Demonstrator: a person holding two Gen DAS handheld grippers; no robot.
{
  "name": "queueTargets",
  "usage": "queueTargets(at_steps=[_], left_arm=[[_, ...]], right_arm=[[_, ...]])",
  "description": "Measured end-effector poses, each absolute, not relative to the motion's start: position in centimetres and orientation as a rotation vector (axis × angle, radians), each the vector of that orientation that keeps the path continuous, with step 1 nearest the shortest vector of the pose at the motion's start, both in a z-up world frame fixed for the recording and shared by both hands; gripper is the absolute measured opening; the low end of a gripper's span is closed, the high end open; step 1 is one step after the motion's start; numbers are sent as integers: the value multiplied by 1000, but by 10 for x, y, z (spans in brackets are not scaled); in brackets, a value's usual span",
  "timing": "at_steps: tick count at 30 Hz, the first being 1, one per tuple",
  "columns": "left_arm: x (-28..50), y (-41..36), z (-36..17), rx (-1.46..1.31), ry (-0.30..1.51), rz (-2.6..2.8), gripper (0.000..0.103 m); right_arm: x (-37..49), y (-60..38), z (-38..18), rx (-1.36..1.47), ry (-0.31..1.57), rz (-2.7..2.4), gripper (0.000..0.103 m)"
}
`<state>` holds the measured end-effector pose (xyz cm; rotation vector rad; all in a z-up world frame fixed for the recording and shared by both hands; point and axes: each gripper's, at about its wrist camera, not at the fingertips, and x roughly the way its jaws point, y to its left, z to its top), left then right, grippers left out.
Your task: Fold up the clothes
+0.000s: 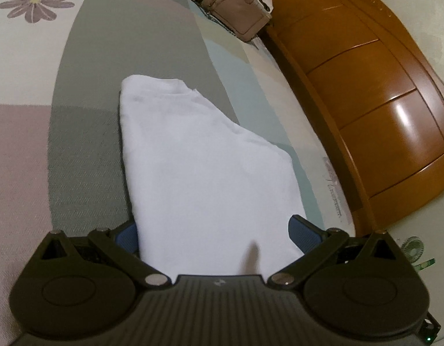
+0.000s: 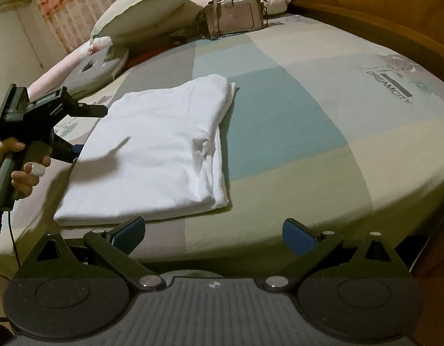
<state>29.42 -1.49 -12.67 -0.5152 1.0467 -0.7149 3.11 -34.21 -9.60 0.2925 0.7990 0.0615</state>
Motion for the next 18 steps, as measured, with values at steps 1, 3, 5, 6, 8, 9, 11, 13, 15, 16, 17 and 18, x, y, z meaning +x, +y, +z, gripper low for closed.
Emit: queueTargets(at_steps=[1,3,5,6,8,9,11,13,15,16,17,18], left_arm=[[290,-12,-128,-530,1052,-726,102],[282,-7,-131,-560,1063,-747,102],[275,-2,-134,-590,1068,-766,102],[271,1,-136,-605,1069,-776,102],[267,4,-139,-629,1064,-784,102],[268,4,-140,-635,1063,-785,102],[272,2,-141,-645,1067,-785,102],[277,1,-142,-657,1071,-784,102],[281,0,-143,-668,1074,-784,102],[281,0,-143,-666,1073,-785,102],[281,0,-143,-661,1070,-789,102],[281,0,-143,-656,1067,-793,102]], right_arm=[[30,-341,-95,288,796,63,103],[28,-339,-92,278,791,67,103],[26,-338,-90,276,788,77,103],[25,-338,-90,275,788,82,103],[25,-338,-89,274,792,86,103],[26,-339,-88,279,794,91,103],[30,-343,-86,309,794,118,103],[37,-349,-82,336,784,152,103],[51,-358,-77,361,760,183,103],[60,-364,-74,378,749,196,103],[72,-372,-74,414,750,198,103],[84,-380,-74,451,753,201,103]])
